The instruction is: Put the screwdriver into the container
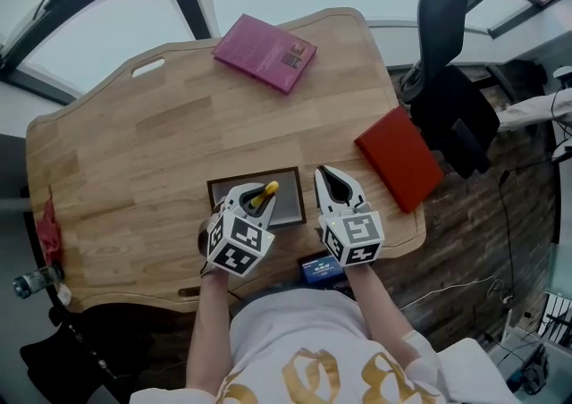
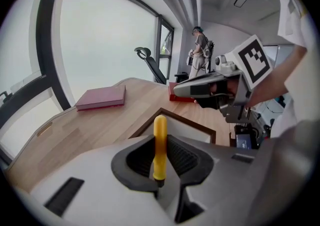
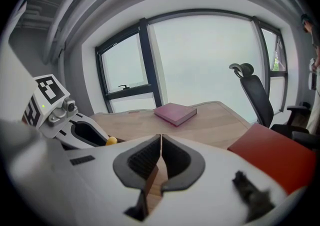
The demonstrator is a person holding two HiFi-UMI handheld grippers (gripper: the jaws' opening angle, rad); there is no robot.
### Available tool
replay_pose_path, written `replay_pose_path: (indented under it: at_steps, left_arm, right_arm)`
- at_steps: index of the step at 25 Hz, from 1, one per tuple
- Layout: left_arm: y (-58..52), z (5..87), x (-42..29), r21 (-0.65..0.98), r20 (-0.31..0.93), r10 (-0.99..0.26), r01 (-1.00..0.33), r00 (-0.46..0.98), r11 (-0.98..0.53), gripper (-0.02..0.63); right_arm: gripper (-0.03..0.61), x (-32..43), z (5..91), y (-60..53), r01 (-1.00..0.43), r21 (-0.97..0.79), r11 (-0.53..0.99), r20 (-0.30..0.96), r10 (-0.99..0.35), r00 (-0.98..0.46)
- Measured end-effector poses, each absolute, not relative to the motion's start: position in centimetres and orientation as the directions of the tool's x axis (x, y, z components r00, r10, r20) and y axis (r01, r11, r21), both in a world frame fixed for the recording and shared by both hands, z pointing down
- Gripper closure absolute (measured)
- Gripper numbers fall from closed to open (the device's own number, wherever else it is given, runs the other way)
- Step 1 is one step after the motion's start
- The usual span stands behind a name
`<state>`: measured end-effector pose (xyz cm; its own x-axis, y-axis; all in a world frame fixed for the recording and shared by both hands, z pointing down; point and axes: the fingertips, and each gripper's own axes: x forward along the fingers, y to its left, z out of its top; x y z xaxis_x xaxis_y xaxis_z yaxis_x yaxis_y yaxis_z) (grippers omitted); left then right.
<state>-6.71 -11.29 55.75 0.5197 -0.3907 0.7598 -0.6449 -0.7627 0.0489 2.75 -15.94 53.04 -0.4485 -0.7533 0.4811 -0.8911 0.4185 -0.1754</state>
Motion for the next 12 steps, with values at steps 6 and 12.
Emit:
replay_pose_path:
  at_steps: [6, 12]
  left_arm:
    - [-11.5, 56.2, -5.8, 0.068, 0.775, -0.354, -0.626, 0.523, -0.777, 0.534]
    - [-11.7, 56.9, -5.2, 0.09, 0.785, -0.322, -0.612, 0.529, -0.786, 0.534]
  right_arm:
    - [0.545, 3.8, 53.3, -16.2, -0.901, -0.179, 0.396, 0.485, -0.761, -0.431]
    - [0.546, 4.1, 53.6, -16.6, -0.903, -0.184, 0.388, 0.489, -0.761, -0.426]
